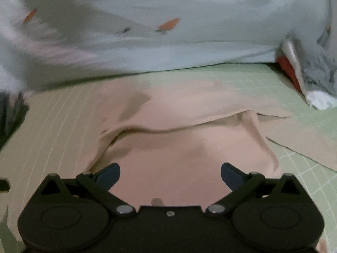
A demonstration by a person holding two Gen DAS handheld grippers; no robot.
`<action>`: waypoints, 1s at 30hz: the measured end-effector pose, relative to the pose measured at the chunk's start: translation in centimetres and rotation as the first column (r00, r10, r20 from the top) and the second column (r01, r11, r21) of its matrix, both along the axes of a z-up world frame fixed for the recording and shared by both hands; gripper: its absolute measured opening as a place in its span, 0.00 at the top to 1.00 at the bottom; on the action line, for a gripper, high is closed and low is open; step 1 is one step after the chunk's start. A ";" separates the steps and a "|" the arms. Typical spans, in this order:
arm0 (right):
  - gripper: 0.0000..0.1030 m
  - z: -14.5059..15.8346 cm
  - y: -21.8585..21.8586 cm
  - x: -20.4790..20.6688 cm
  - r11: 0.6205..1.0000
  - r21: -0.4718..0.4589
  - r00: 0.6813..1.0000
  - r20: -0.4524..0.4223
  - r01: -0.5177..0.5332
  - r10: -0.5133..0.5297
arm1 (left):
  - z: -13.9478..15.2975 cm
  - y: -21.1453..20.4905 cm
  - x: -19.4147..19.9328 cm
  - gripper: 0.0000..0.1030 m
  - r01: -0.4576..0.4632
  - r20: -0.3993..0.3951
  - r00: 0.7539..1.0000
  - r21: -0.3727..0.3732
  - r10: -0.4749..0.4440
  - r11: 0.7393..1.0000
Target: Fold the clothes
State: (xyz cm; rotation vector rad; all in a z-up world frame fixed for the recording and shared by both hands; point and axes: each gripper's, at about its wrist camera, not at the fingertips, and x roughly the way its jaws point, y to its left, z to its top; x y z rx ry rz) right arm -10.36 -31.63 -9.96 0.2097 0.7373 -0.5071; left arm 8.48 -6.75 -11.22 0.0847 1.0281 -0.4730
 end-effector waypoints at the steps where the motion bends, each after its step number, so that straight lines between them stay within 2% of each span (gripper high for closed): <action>1: 0.00 0.0 1.2 0.0 1.000 -0.018 1.000 -0.014 -0.020 0.020 | -0.2 0.0 -0.3 0.03 0.011 0.000 1.000 0.001 -0.011 1.000; 5: 0.02 -0.7 4.7 0.4 0.996 -0.031 0.994 -0.072 -0.089 0.086 | -1.0 -0.2 -1.9 0.03 0.055 -0.010 0.998 0.020 -0.055 0.998; 10: 0.14 -1.9 7.3 0.5 0.989 0.038 0.984 -0.105 -0.140 0.143 | -2.3 -0.1 -3.5 0.03 0.097 -0.015 0.995 0.080 -0.096 0.992; 14: 0.22 -2.4 9.4 0.4 0.980 0.068 0.975 -0.108 -0.188 0.195 | -3.1 1.1 -3.6 0.03 0.076 -0.035 0.997 0.115 -0.072 0.991; 19: 0.32 -3.0 11.2 0.7 0.958 0.087 0.953 -0.109 -0.273 0.282 | -3.2 2.4 -3.0 0.02 0.038 -0.060 0.998 0.117 -0.031 0.992; 22: 0.44 -3.3 11.4 1.1 0.952 0.098 0.948 -0.103 -0.292 0.301 | -3.0 2.7 -3.1 0.02 0.046 -0.051 0.998 0.122 -0.040 0.991; 24: 0.62 -3.4 11.3 1.1 0.954 0.092 0.951 -0.099 -0.284 0.293 | -3.0 2.9 -3.2 0.02 0.052 -0.051 0.998 0.124 -0.046 0.991; 25: 0.67 -3.4 11.2 1.1 0.956 0.089 0.953 -0.097 -0.280 0.288 | -3.0 2.9 -3.2 0.02 0.053 -0.052 0.998 0.124 -0.047 0.991; 27: 0.84 -3.4 10.7 1.1 0.958 0.101 0.957 -0.084 -0.269 0.278 | -3.0 2.8 -3.3 0.02 0.056 -0.053 0.997 0.125 -0.050 0.991; 29: 0.95 -3.4 10.0 0.8 0.955 0.140 0.961 -0.062 -0.260 0.270 | -3.0 2.4 -3.4 0.02 0.060 -0.052 0.997 0.124 -0.054 0.991; 30: 0.97 -3.2 9.6 0.5 0.953 0.160 0.962 -0.048 -0.257 0.267 | -2.9 2.3 -3.6 0.02 0.062 -0.050 0.997 0.121 -0.057 0.991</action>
